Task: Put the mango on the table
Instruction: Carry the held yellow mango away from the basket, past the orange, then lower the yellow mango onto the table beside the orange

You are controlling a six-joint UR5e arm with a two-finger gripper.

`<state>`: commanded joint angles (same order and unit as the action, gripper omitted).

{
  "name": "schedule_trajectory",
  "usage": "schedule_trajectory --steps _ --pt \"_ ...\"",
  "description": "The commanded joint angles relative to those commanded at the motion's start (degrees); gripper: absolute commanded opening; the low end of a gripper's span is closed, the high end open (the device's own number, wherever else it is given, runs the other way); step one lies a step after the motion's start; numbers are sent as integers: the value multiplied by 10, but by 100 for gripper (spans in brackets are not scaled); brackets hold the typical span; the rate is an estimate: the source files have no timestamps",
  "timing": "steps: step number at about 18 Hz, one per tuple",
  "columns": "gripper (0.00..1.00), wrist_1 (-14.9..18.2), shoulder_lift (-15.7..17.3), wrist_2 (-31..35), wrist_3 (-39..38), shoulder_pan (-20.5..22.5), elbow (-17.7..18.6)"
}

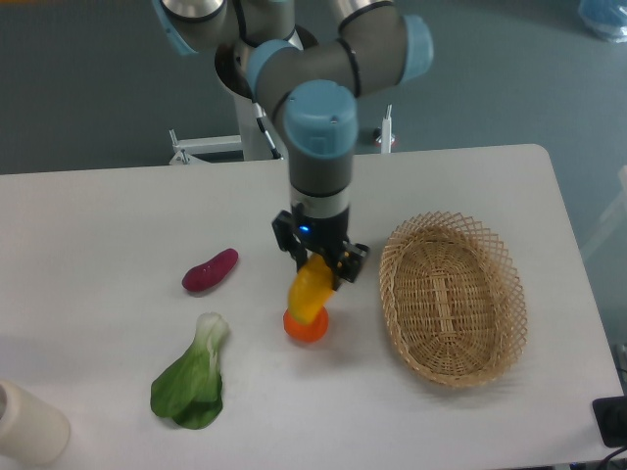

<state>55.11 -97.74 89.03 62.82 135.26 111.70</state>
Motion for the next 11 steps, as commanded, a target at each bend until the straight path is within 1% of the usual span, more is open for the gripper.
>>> schedule_trajectory --steps 1,3,5,8,11 --pt "58 -1 -1 4 19 -1 13" --pt "58 -1 -11 15 41 -2 24" --pt "58 -1 -28 34 48 -7 27" --pt "58 -1 -44 40 70 -12 33" --pt "60 -32 -56 41 71 -13 42"
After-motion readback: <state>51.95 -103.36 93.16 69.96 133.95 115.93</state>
